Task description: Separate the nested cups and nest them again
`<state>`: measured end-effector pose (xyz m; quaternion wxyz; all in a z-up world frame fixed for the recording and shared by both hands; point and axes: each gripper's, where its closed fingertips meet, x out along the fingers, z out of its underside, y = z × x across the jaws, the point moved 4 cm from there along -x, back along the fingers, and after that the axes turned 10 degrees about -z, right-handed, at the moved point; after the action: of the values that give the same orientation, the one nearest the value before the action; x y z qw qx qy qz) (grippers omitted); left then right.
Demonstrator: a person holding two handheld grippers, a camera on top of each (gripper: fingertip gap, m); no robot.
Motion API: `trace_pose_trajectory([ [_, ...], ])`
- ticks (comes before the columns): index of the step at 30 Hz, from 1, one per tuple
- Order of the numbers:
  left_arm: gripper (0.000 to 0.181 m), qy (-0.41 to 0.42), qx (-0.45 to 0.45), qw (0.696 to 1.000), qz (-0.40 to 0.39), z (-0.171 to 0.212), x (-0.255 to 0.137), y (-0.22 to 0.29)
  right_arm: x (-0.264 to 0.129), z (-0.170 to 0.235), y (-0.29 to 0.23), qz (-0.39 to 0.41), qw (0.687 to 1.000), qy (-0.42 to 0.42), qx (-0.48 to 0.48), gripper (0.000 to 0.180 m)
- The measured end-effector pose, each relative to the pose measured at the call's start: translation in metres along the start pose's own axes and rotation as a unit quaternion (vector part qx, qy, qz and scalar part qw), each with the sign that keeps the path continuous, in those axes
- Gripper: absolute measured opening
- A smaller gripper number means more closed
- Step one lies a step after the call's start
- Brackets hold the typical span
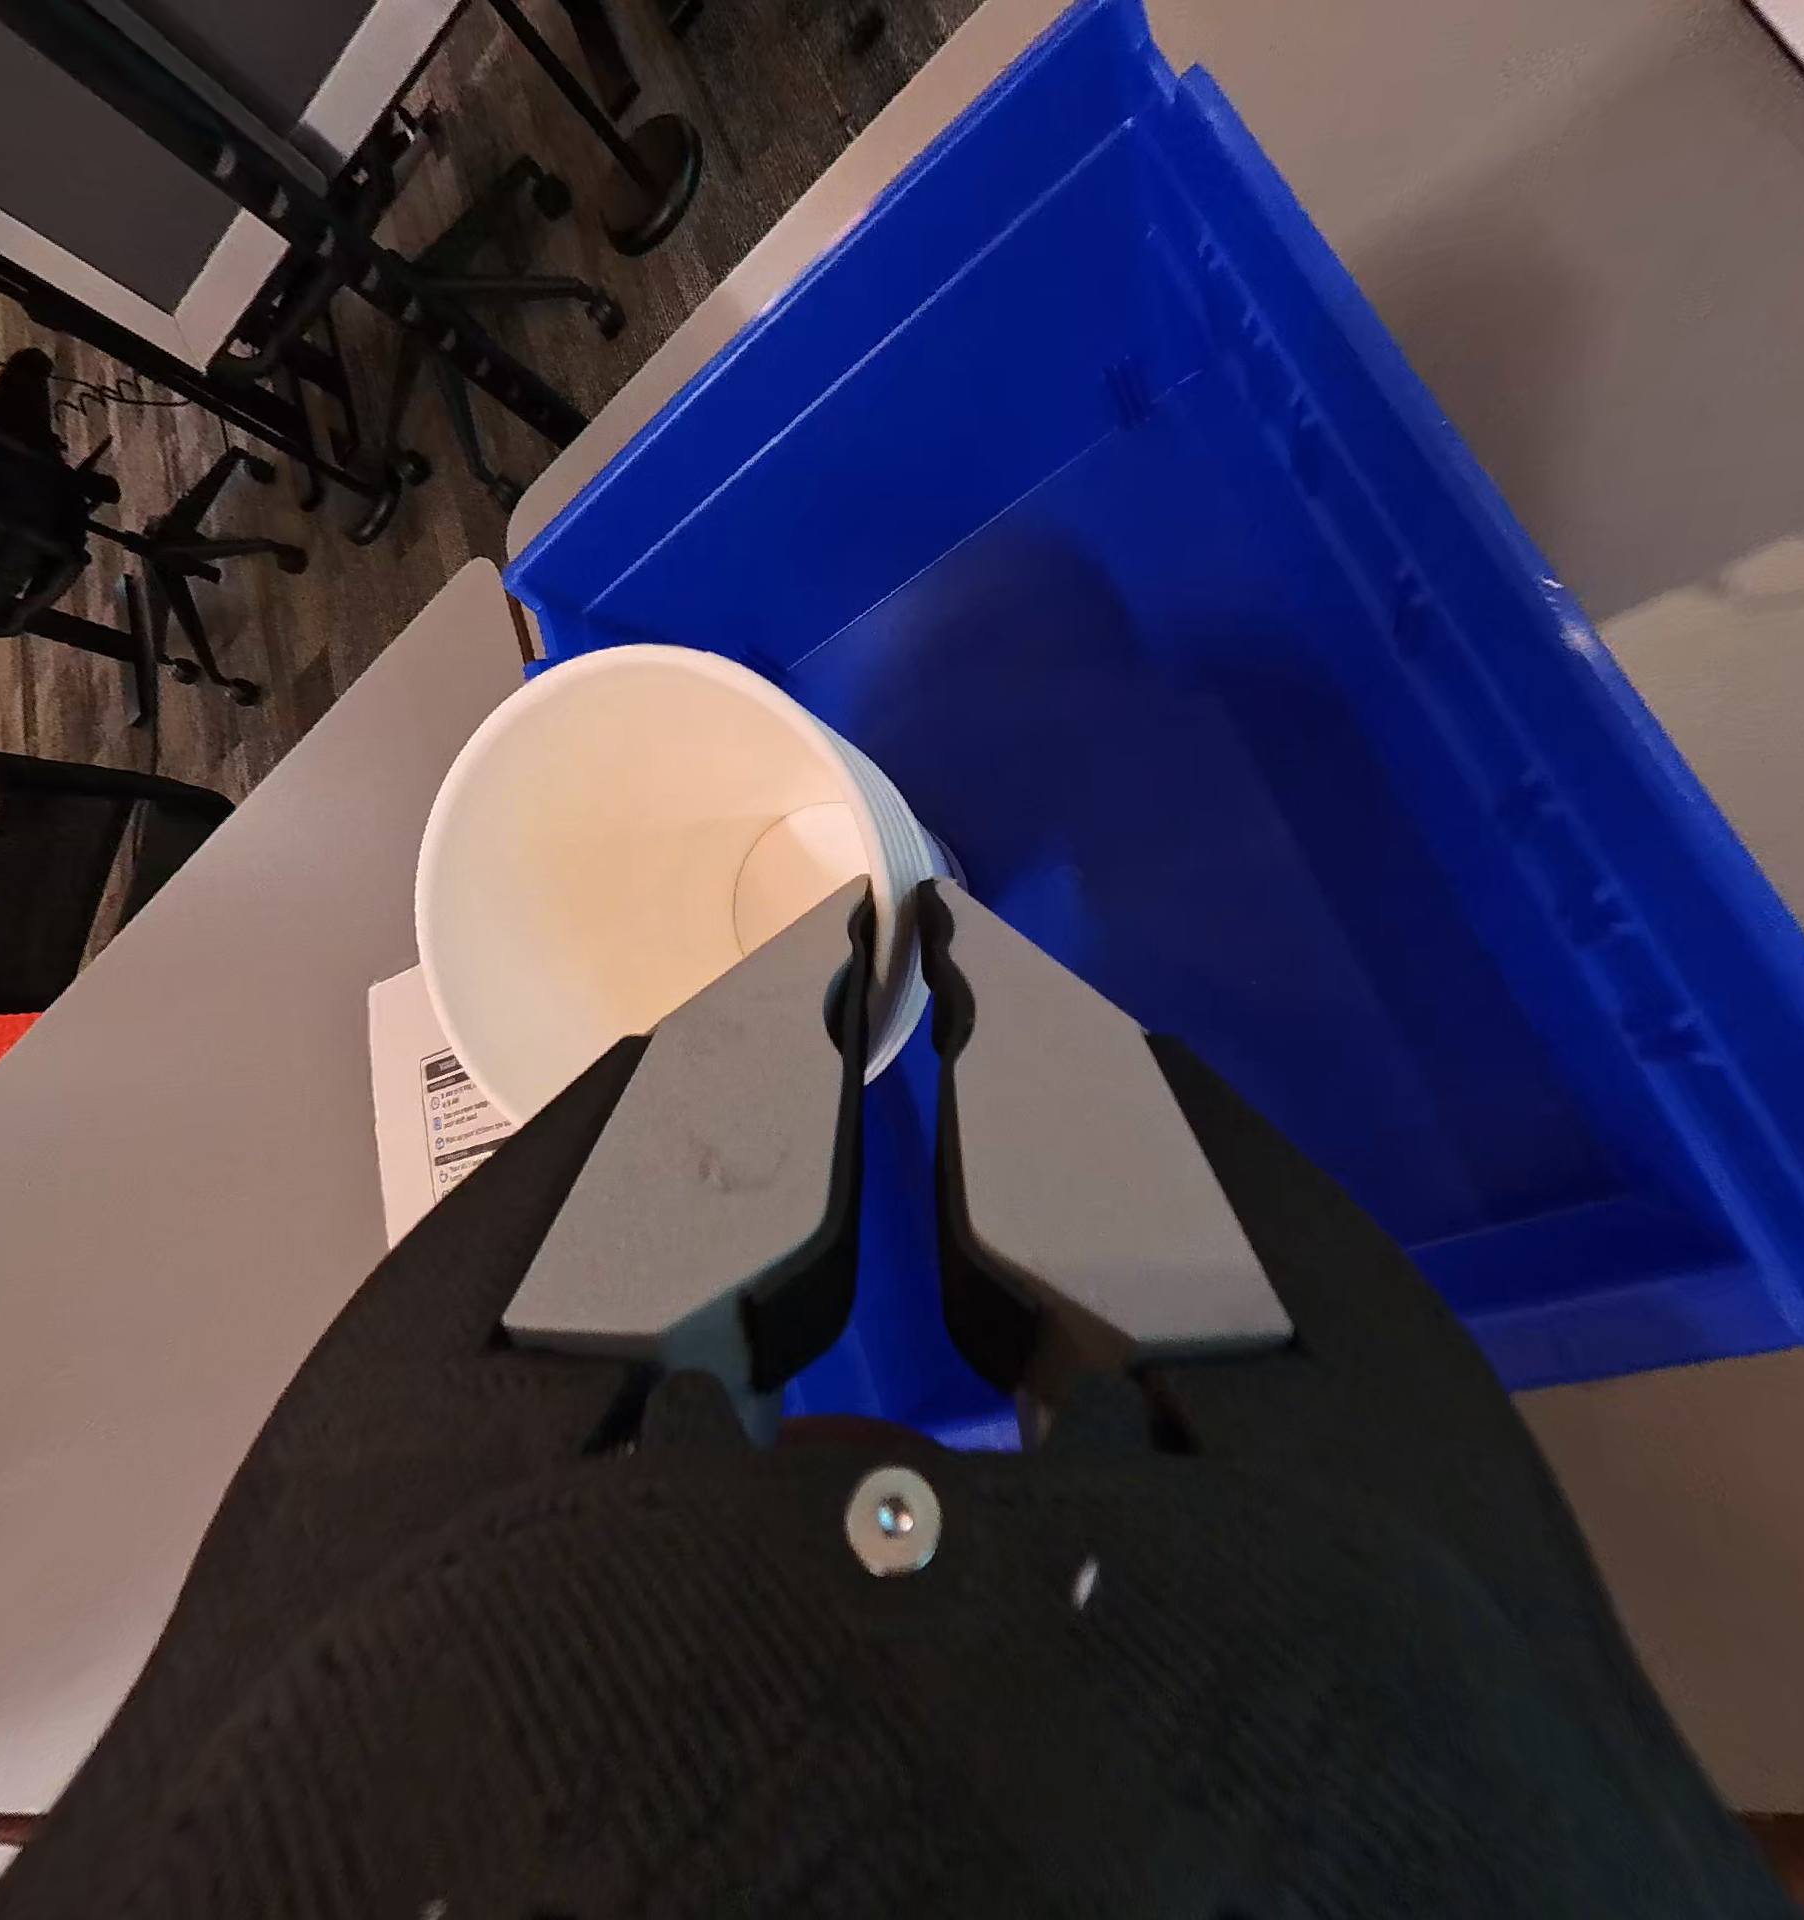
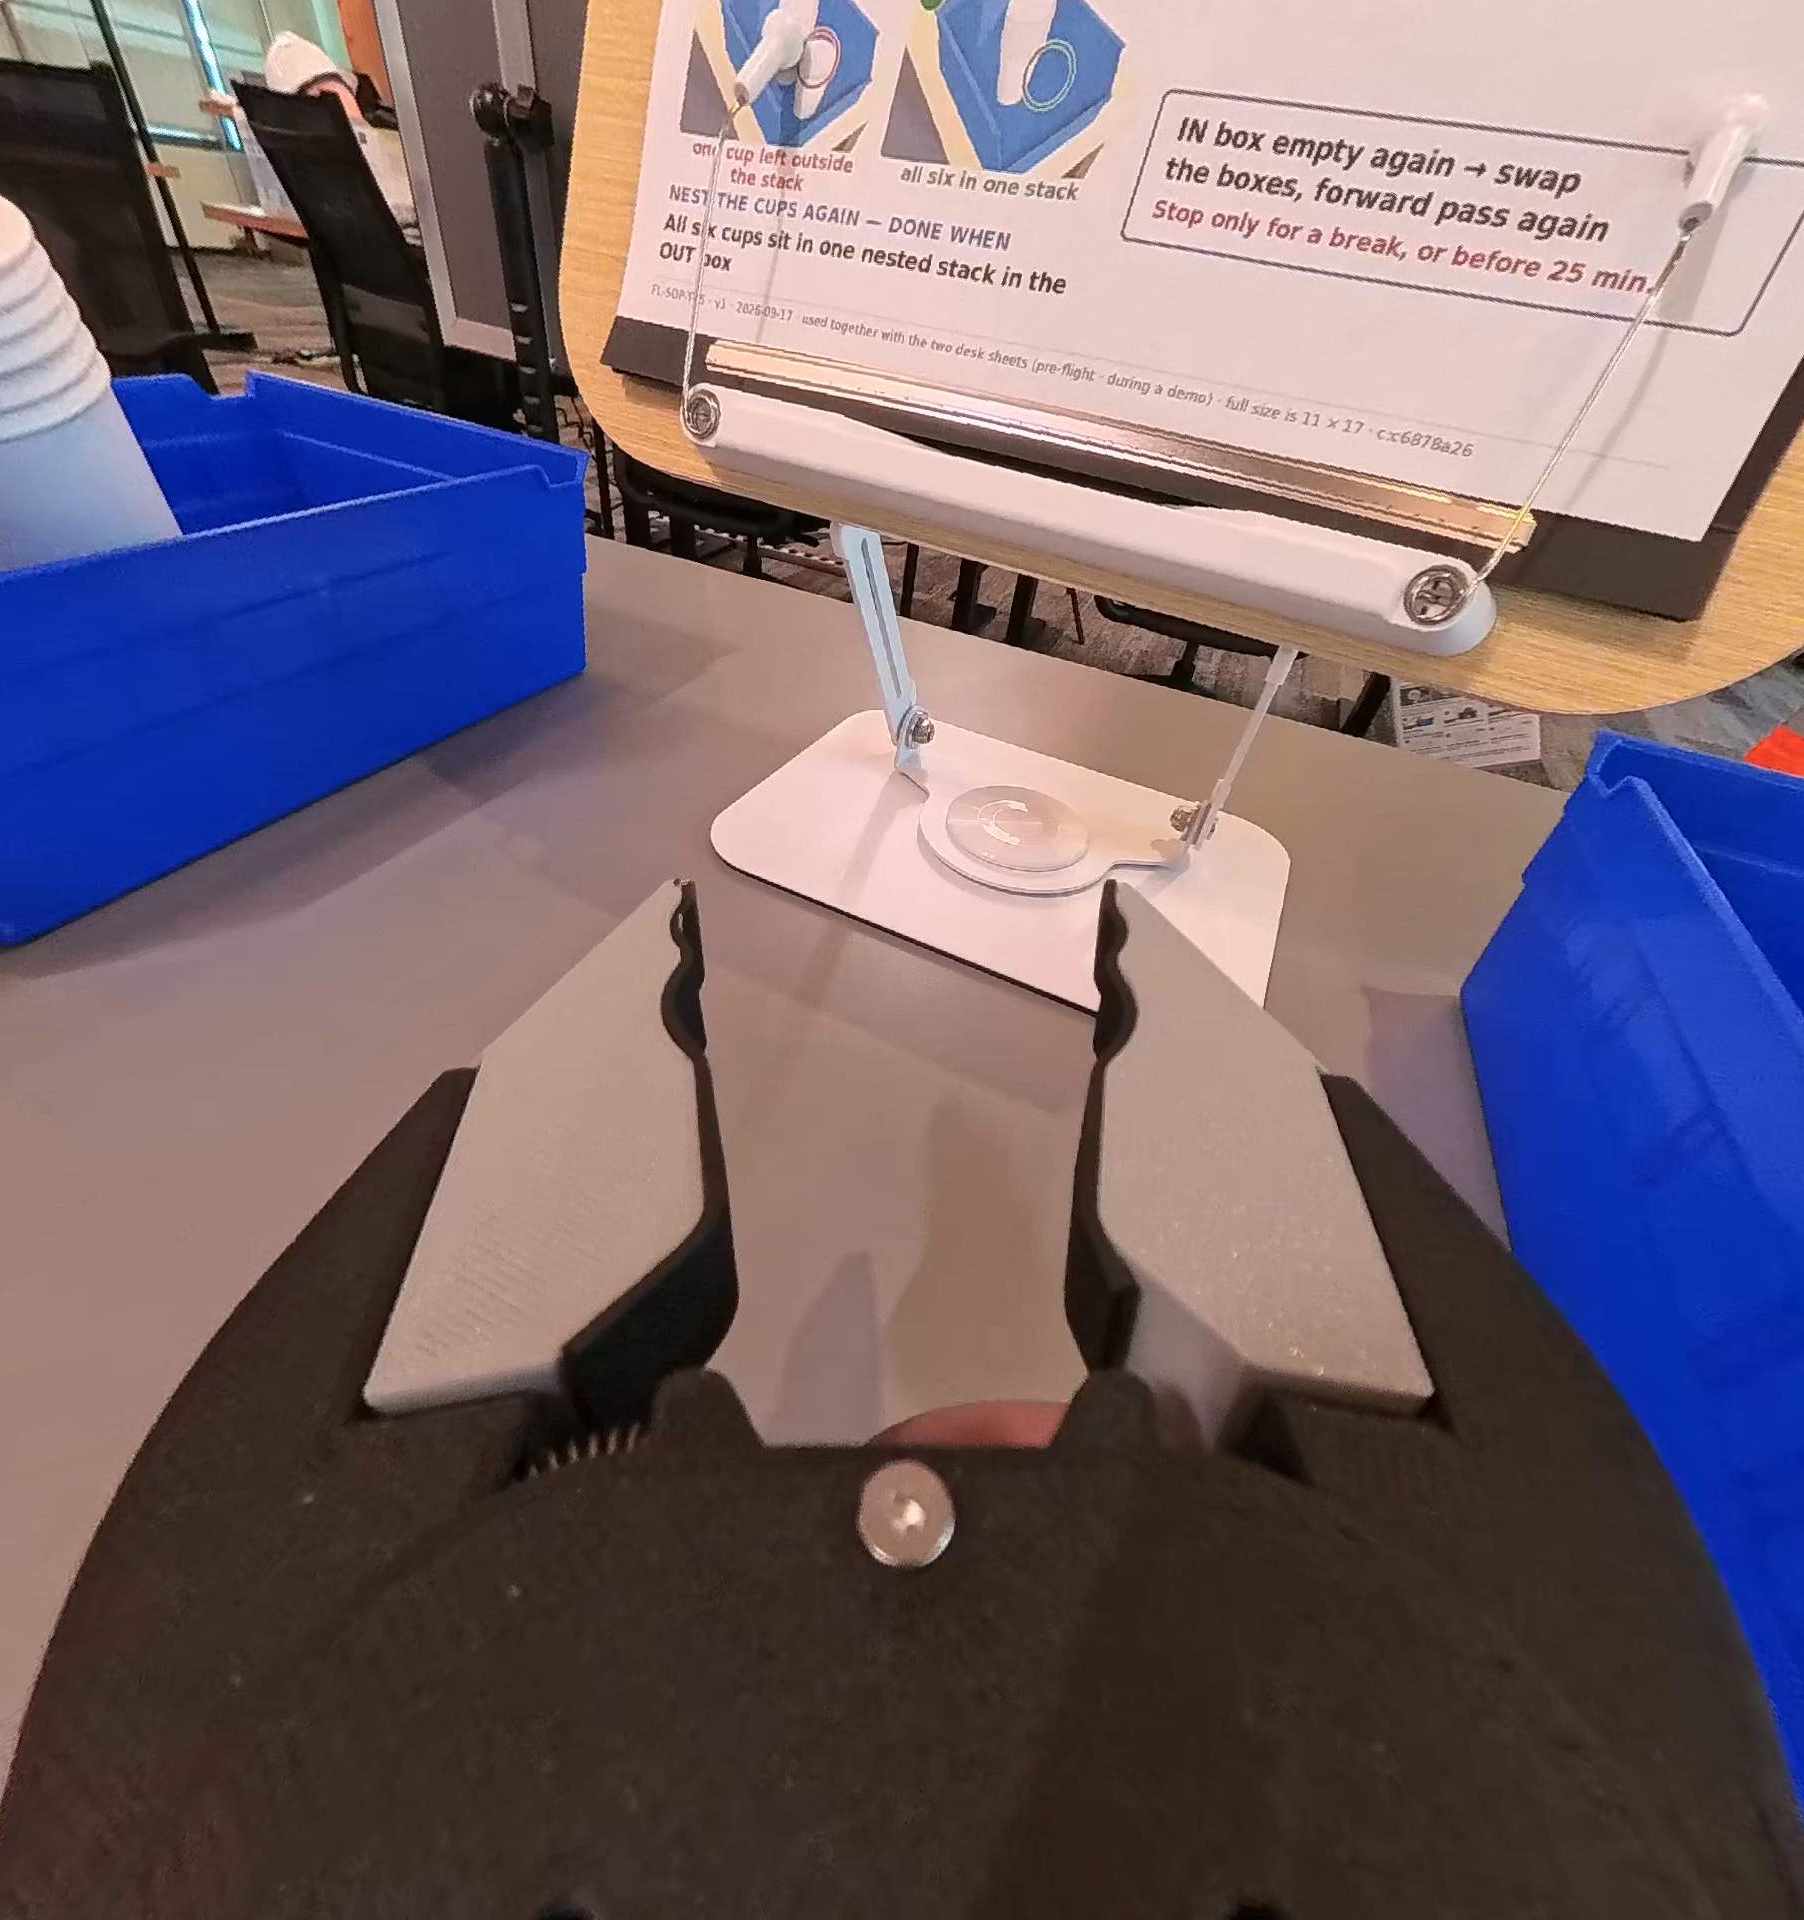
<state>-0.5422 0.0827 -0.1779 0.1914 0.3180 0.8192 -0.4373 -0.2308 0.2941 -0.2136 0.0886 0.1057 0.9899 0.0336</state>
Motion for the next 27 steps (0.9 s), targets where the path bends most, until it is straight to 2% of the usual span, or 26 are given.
trace_pose_trajectory([
  [13, 0.003, 0.016, 0.014, 1.0, -0.01, -0.013, -0.031, -0.011, -0.002, -0.002, 0.001, -0.002, 1.0, 0.006, 0.007, 0.074],
  [27, 0.004, -0.003, 0.029, 1.0, 0.001, -0.024, -0.021, -0.016, -0.003, -0.004, 0.001, -0.002, 1.0, 0.008, 0.006, 0.073],
])
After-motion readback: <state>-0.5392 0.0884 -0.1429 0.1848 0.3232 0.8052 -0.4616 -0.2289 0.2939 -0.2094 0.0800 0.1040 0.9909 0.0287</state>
